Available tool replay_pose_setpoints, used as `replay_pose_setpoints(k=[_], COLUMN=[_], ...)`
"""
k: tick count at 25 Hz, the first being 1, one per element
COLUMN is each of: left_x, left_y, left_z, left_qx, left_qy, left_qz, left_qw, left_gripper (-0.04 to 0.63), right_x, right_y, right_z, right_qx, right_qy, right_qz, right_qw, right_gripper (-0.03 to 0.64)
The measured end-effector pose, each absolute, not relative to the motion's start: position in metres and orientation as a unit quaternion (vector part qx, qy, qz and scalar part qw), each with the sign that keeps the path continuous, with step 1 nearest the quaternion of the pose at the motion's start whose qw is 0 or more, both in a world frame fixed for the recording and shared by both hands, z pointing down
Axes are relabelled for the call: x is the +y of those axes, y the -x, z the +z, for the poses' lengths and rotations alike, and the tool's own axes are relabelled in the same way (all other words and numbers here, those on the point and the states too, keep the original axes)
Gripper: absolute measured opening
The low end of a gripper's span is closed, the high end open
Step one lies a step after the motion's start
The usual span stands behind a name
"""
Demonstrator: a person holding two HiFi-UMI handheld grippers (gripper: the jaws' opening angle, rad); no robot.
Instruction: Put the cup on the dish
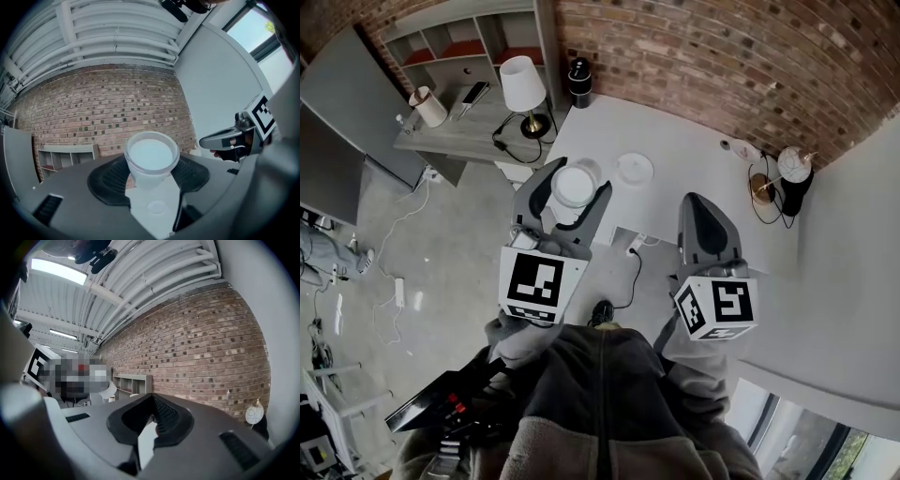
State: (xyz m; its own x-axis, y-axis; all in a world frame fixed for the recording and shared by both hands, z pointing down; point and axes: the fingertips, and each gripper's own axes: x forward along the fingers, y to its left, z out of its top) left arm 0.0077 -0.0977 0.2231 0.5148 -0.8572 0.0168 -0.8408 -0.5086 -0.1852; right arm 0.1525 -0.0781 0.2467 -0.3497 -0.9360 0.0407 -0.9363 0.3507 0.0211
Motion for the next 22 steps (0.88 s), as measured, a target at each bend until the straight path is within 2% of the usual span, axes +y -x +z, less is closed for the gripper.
replay_pose_setpoints(k=[10,22], left_x=[-0.136,-0.206], left_y=[-0.015,-0.028], left_z=[0.264,0.34], left_qx=[0.465,0.398], left_qy=[0.881,0.91], left_qz=[-0.079,-0.116], left_qw=[0.047,-0.005], left_gripper=[0.27,0.27], right_x=[-0.12,-0.179], right_y=[-0.163,-0.155], right_z=[0.283,0.334], right_qx=[-0.806,-0.763], right_qy=[-0.59,-0.635], right_qz=[0.034,0.058], right_qw=[0.033,0.102], right_gripper=[0.0,0.0])
